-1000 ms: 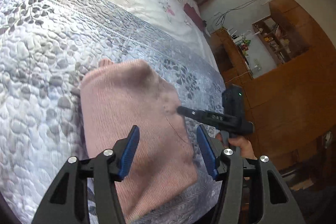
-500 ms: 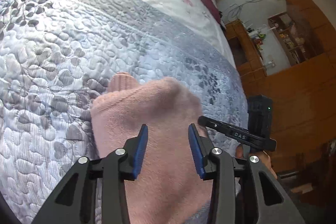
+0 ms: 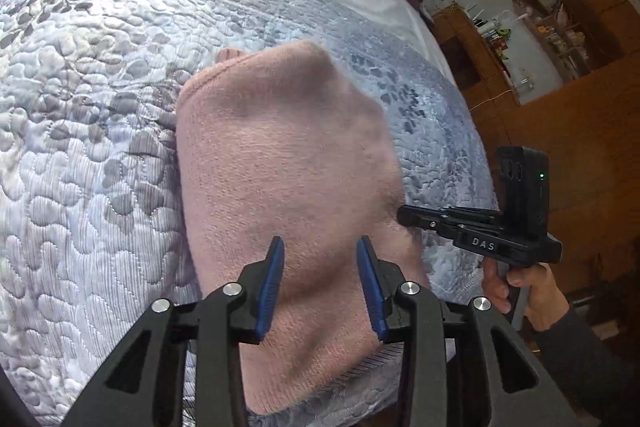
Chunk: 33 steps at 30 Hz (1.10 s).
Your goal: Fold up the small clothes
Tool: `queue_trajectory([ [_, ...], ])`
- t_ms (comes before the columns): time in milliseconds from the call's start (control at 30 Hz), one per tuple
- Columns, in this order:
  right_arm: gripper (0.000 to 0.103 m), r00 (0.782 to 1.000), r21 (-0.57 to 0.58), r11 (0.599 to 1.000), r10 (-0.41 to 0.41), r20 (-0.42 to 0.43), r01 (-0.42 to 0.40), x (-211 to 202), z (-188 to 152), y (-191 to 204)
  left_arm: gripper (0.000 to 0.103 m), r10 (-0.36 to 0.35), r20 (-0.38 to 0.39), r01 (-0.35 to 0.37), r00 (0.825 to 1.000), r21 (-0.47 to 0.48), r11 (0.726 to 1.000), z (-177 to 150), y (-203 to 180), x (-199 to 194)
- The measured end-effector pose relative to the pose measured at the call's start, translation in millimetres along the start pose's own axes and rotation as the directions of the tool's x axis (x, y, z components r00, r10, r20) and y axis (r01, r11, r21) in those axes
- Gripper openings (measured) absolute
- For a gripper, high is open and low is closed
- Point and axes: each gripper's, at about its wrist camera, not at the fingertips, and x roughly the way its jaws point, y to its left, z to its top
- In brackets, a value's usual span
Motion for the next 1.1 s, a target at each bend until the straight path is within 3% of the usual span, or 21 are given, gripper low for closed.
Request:
queue_trajectory([
  [133, 0.000, 1.000, -0.044, 0.999, 0.027, 0.001, -0.027, -14, -28, 24, 0.040, -0.024, 0.016, 0.024, 1.000, 0.001, 1.000, -34, -4, -25],
  [267, 0.000, 0.996, -0.040, 0.997, -0.069, -0.058, 0.066, 18, -48, 15, 0.040, 0.048, -0.062, -0.052, 0.997, -0.068, 0.996, -59, 19, 3],
  [300, 0.000, 0.997, -0.012, 0.998, -0.059, -0.057, 0.059, 19, -50, 10, 0.040, 0.069, -0.077, -0.075, 0.995, -0.080, 0.994, -63, 23, 8],
  [467, 0.000, 0.999, -0.029, 0.999, -0.041, -0.004, 0.041, -15, -61, 30, 0.044, 0.014, -0.027, -0.015, 1.000, -0.054, 0.998, -78, 4, -10],
  [600, 0.000, 0.992, -0.016, 0.994, -0.109, -0.068, 0.108, 11, -75, 27, 0.046, 0.070, -0.079, -0.076, 0.994, -0.085, 0.993, -87, 14, 11],
  [700, 0.000, 0.991, 0.010, 0.993, -0.121, -0.049, 0.121, 9, -80, 30, 0.048, 0.093, -0.076, -0.102, 0.993, -0.121, 0.987, -89, 11, 8],
  [800, 0.013, 0.990, -0.026, 0.990, -0.139, 0.021, 0.140, -20, -86, 53, 0.060, 0.135, -0.033, -0.137, 0.990, -0.059, 0.989, -97, -20, -20],
  [833, 0.027, 0.986, -0.035, 0.987, -0.158, 0.051, 0.160, -33, -90, 61, 0.065, 0.180, -0.005, -0.180, 0.984, -0.021, 0.983, -102, -34, -32],
  [867, 0.049, 0.980, -0.032, 0.983, -0.179, 0.084, 0.182, -47, -95, 67, 0.071, 0.242, 0.029, -0.242, 0.970, 0.017, 0.970, -108, -48, -46],
  [967, 0.085, 0.944, -0.014, 0.962, -0.265, 0.198, 0.273, -92, -119, 91, 0.079, 0.408, 0.170, -0.421, 0.897, 0.052, 0.905, -132, -87, -91],
  [1033, 0.095, 0.907, 0.003, 0.942, -0.325, 0.267, 0.337, -123, -139, 109, 0.082, 0.464, 0.266, -0.484, 0.845, 0.013, 0.875, -152, -107, -121],
  [1100, 0.098, 0.860, 0.017, 0.911, -0.396, 0.323, 0.413, -151, -160, 131, 0.086, 0.533, 0.311, -0.554, 0.787, -0.025, 0.832, -171, -127, -146],
])
